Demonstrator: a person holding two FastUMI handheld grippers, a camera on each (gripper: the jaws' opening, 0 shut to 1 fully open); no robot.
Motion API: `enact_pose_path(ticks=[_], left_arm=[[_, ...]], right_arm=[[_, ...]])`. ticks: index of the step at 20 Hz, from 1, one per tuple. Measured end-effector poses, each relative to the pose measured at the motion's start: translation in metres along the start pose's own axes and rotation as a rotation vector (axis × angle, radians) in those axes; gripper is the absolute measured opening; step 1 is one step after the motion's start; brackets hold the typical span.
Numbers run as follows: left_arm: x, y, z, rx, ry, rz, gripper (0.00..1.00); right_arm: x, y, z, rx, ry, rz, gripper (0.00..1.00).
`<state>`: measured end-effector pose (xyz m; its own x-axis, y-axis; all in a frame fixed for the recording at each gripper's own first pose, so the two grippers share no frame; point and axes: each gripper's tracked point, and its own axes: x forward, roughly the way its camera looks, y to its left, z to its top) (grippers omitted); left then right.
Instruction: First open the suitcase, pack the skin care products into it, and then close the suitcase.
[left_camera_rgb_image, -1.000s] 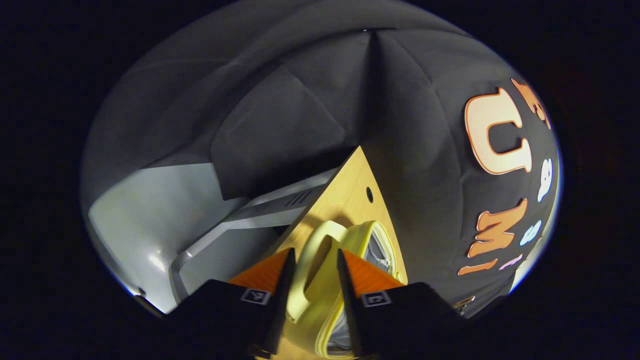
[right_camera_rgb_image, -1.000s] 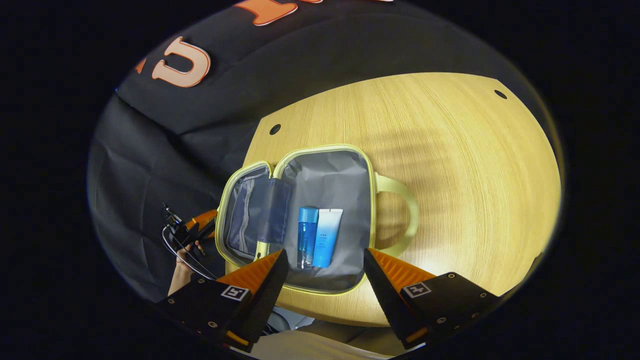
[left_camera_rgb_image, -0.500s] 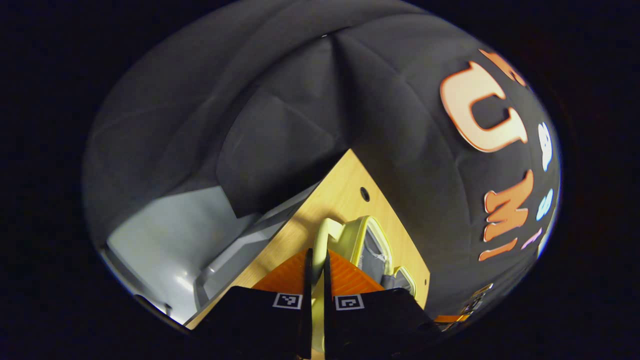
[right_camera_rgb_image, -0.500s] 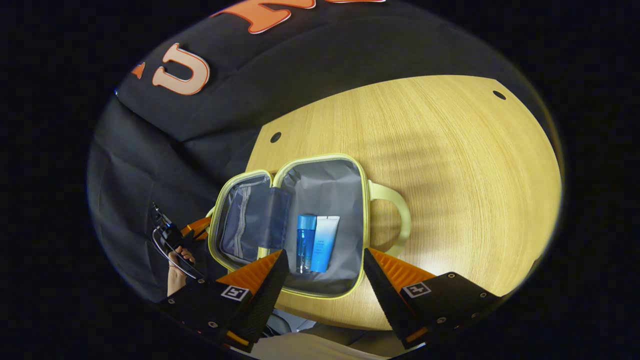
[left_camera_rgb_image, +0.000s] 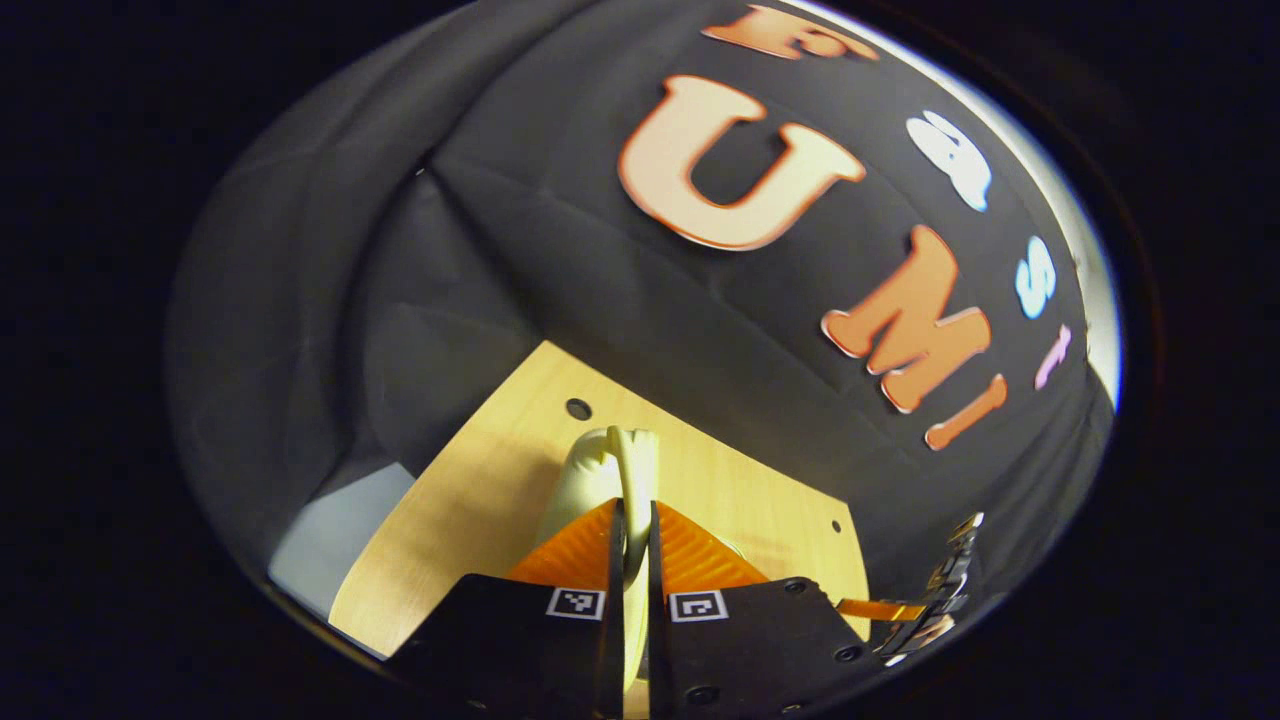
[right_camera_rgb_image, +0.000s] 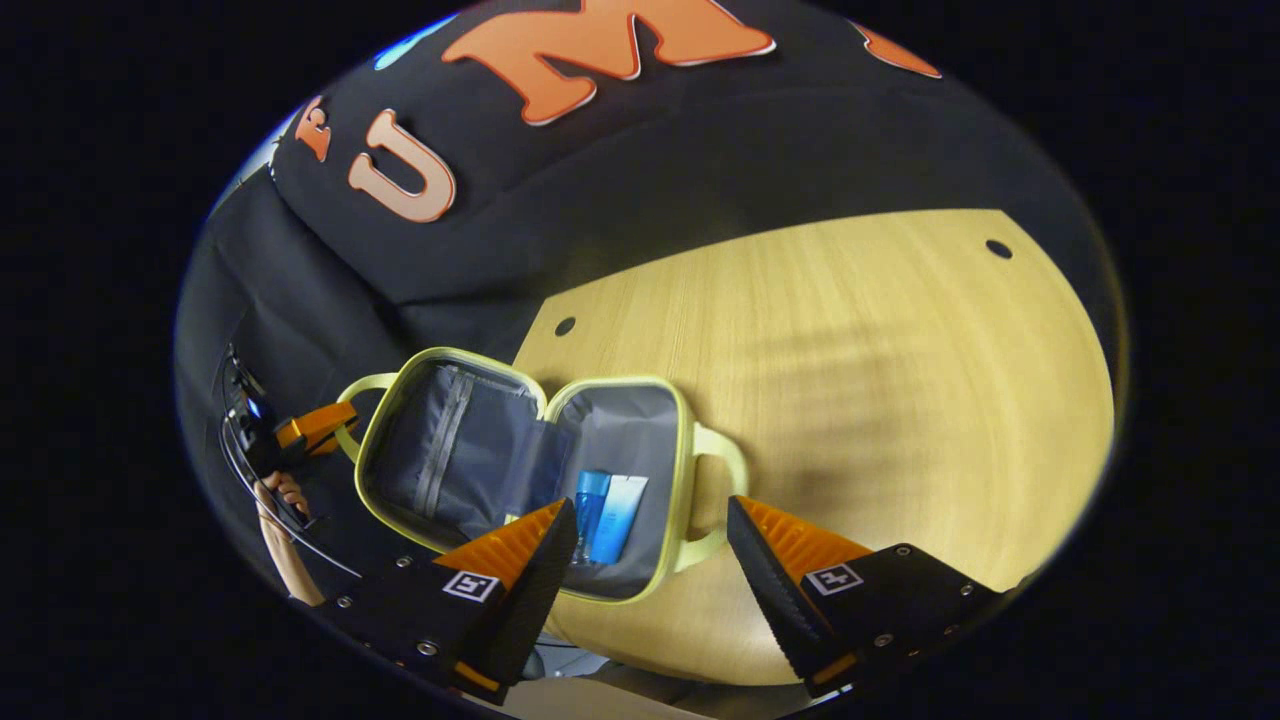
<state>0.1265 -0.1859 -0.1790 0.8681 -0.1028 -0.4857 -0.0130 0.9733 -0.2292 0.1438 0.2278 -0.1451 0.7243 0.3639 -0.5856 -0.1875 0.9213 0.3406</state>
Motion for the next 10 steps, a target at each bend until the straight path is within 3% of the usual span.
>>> enact_pose_path(ticks=[4,10], left_arm=[[0.013,-0.084,-0.026,0.157,0.007,0.093,0.10],[0.059,-0.203,-0.116,0.269,0.117,0.056,0.10]], right_arm=[[-0.064,-0.057,0.049,-0.126,-0.180,-0.065,0.95],[-0.153,-0.149,0.065,-0.257,-0.298,-0.201,0.95]])
